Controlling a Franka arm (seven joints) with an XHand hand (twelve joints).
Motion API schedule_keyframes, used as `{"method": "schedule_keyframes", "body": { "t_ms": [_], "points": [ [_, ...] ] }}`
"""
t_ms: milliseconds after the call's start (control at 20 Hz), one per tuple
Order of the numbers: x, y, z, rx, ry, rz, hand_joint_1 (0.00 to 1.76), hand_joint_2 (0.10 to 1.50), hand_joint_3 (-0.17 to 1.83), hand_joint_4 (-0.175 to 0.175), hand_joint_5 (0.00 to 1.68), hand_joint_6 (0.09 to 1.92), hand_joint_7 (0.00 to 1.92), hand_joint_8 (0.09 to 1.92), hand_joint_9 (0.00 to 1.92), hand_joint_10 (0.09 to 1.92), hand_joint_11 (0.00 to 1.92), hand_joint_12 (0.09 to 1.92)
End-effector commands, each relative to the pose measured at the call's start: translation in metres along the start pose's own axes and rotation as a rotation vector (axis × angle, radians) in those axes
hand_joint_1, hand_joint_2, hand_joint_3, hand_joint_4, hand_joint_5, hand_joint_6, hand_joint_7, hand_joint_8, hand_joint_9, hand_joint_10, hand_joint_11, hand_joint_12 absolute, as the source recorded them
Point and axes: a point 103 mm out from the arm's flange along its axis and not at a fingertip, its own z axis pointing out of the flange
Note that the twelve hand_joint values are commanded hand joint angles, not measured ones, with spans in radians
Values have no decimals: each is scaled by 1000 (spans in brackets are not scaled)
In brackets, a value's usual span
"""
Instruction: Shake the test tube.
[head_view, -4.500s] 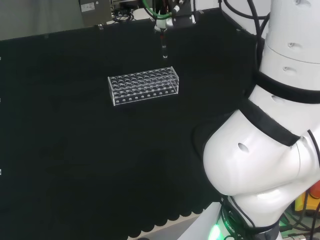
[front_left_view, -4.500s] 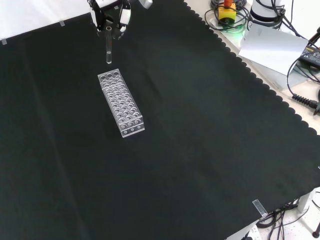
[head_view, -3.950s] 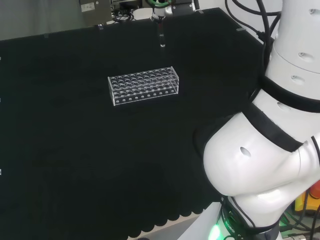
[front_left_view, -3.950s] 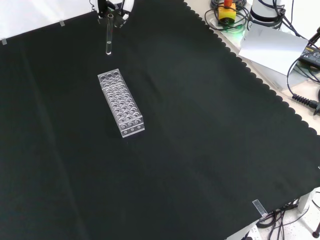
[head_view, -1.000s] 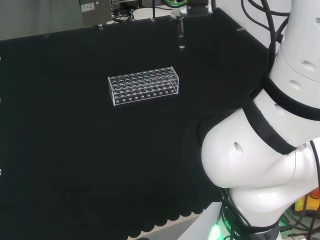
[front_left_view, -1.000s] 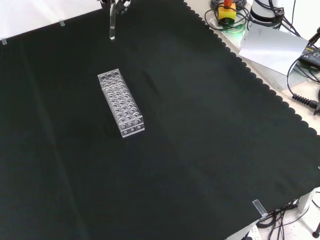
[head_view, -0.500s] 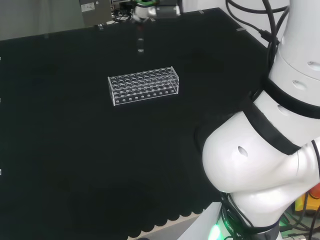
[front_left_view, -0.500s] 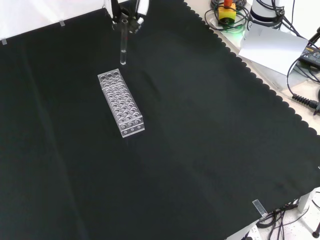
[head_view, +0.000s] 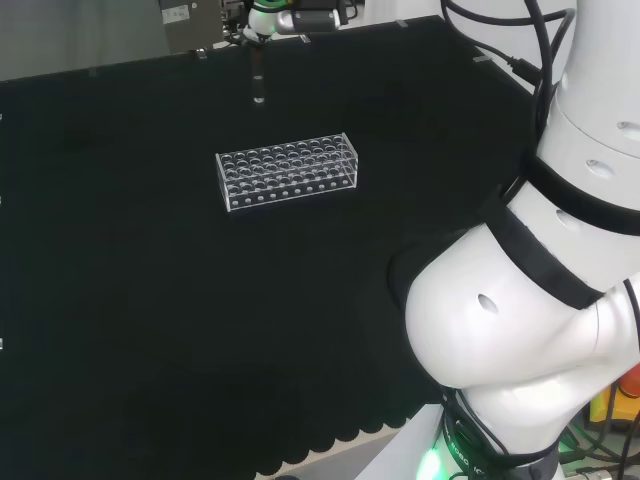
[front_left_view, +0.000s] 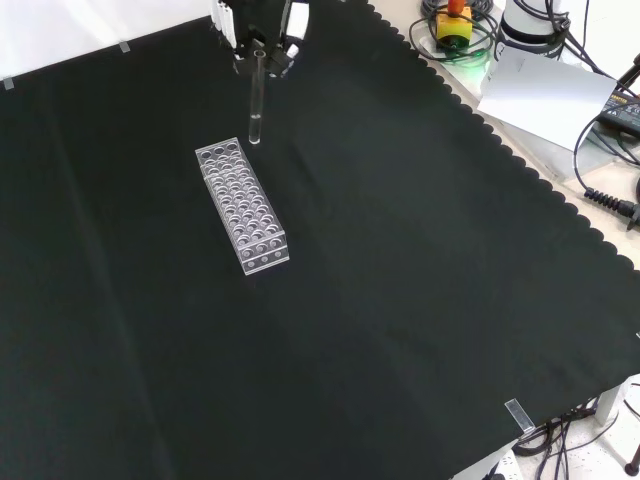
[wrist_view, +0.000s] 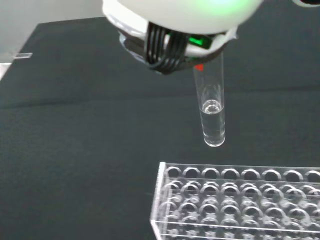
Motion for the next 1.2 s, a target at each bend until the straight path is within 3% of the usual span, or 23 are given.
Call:
{"method": "schedule_keyframes", "body": {
  "t_ms": [50, 400, 750, 950, 1200],
  "points": [
    [-46, -2, 4, 11, -49, 107, 1331, 699, 535, -175, 1426, 87, 1396, 669, 1603, 601, 1298, 859],
    [-137, -12, 0, 16, -111, 329, 1331, 698, 536, -175, 1426, 87, 1396, 669, 1603, 602, 1299, 859],
    [-187, -26, -9, 16, -171, 454, 1331, 698, 538, -175, 1427, 87, 1396, 670, 1602, 602, 1299, 859],
    [-195, -29, -11, 21, -174, 468, 1331, 697, 538, -175, 1427, 87, 1396, 670, 1602, 603, 1299, 860],
    [-169, -20, -3, 30, -149, 409, 1331, 697, 539, -175, 1428, 87, 1396, 670, 1602, 604, 1298, 860]
  ]
}}
